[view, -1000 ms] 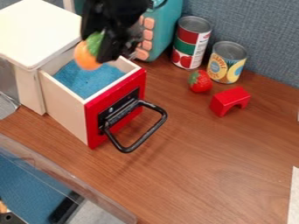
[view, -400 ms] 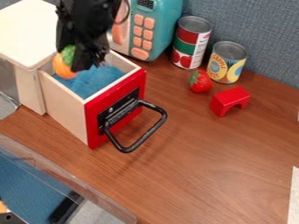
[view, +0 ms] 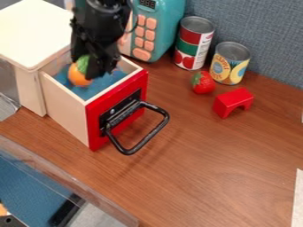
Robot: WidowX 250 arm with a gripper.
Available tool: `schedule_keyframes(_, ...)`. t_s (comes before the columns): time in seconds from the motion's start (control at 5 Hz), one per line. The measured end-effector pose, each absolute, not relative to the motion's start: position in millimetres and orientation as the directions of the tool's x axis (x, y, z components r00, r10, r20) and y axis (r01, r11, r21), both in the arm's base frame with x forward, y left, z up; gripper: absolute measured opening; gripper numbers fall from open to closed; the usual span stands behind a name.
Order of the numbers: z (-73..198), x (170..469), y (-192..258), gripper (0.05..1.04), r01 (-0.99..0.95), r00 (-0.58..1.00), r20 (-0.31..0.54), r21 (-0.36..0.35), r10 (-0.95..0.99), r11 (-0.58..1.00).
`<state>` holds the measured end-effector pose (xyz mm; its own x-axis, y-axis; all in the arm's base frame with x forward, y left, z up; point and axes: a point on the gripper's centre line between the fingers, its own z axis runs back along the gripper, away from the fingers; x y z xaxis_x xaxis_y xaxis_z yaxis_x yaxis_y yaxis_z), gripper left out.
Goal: Move the yellow object in the drawer
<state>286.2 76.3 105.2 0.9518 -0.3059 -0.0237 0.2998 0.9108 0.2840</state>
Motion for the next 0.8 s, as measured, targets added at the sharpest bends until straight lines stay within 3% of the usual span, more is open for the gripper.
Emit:
schedule_keyframes(0.2, 112, 287, 69, 0.915, 0.291, 0.955, -0.027, 0.275, -0.295, 0.916)
schedule_keyframes(0.4, 131, 282, 69, 1.007, 0.270, 0.959, 0.009, 0.292, -0.285, 0.918)
schedule_keyframes(0.8, 167, 267, 77, 1.000, 0.222, 0.967, 0.067, 0.258, -0.246, 0.940)
